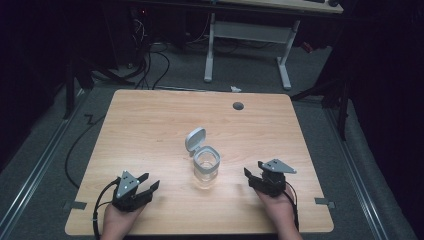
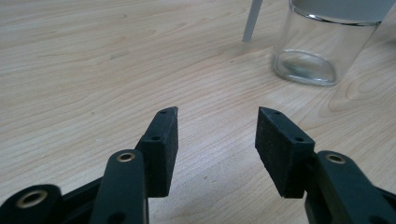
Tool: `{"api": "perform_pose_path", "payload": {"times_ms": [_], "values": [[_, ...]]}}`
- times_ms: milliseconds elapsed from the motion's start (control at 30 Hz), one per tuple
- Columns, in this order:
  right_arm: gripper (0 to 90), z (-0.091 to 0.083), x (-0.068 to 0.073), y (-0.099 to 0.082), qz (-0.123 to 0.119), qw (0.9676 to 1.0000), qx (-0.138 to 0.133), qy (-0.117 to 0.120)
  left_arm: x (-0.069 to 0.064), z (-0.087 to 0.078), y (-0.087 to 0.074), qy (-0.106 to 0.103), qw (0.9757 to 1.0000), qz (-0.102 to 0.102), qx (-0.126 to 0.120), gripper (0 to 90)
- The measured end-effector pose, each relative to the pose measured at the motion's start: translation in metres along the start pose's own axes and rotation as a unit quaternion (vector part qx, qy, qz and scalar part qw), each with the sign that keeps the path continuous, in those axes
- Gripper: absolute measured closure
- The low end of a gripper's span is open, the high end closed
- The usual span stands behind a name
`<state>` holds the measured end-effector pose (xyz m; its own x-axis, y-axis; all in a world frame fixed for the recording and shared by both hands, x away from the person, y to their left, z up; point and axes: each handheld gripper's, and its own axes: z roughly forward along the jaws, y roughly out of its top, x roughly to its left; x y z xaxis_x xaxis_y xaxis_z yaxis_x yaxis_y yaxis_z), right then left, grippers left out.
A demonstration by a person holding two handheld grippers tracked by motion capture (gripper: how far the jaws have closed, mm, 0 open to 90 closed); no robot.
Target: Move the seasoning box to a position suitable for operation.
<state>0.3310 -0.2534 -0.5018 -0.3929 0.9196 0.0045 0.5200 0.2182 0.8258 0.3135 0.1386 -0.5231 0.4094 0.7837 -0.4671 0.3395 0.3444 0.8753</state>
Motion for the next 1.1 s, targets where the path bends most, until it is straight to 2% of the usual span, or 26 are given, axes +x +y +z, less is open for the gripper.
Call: {"api": "perform_pose_path", "payload": {"times_ms": [67, 100, 133, 167, 233, 333, 467, 567, 600, 633, 667, 700, 900, 1100], "values": [[41.9, 0.003, 0.003, 0.002, 0.003, 1.0, -0.001, 0.005, 0.0, 0.0, 0.0, 0.0, 1.0, -0.003, 0.0, 49.6], [49.6, 0.01, 0.007, 0.006, -0.005, 0.9999, 0.0, 0.016, 0.0, 0.0, 0.0, 0.001, 1.0, -0.004, 0.0, 49.5], [49.6, 0.01, 0.007, 0.006, -0.005, 0.9999, 0.0, 0.016, 0.0, 0.0, 0.0, 0.001, 1.0, -0.004, 0.0, 49.5], [54.5, 0.017, 0.013, 0.009, -0.016, 0.9997, 0.004, 0.017, 0.0, 0.0, 0.0, 0.003, 1.0, -0.003, 0.001, 49.5], [59.5, 0.024, 0.019, 0.013, -0.024, 0.9994, 0.009, 0.023, 0.001, 0.001, 0.0, 0.004, 1.0, -0.004, 0.002, 49.6], [61.2, 0.031, 0.024, 0.017, -0.023, 0.999, 0.012, 0.036, 0.001, 0.001, 0.001, 0.006, 1.0, 0.0, 0.002, 49.5], [69.0, 0.044, 0.036, 0.028, -0.033, 0.9982, 0.011, 0.048, 0.0, 0.0, 0.001, 0.004, 1.0, 0.0, -0.002, 47.8], [80.2, 0.048, 0.042, 0.033, -0.048, 0.998, 0.004, 0.04, 0.0, 0.0, 0.0, 0.0, 1.0, -0.002, 0.0, 47.7], [87.6, 0.048, 0.042, 0.034, -0.048, 0.9984, 0.001, 0.029, 0.0, 0.0, -0.001, -0.002, 1.0, -0.002, 0.002, 47.7], [90.0, 0.048, 0.041, 0.035, -0.043, 0.9988, -0.004, 0.022, 0.0, 0.0, -0.002, -0.002, 1.0, -0.002, 0.003, 48.0], [90.0, 0.048, 0.041, 0.035, -0.043, 0.9988, -0.004, 0.022, 0.0, 0.0, -0.002, -0.002, 1.0, -0.002, 0.003, 49.9], [90.0, 0.05, 0.038, 0.037, -0.027, 0.9993, -0.011, 0.024, 0.001, 0.001, -0.002, -0.001, 1.0, -0.004, 0.003, 51.2], [90.0, 0.051, 0.045, 0.042, -0.054, 0.9976, -0.015, 0.041, 0.001, 0.0, -0.001, 0.002, 1.0, 0.002, -0.006, 52.2], [89.8, 0.054, 0.048, 0.041, -0.052, 0.9973, -0.011, 0.051, 0.004, 0.001, -0.001, 0.006, 1.0, 0.0, 0.0, 51.2]]}}
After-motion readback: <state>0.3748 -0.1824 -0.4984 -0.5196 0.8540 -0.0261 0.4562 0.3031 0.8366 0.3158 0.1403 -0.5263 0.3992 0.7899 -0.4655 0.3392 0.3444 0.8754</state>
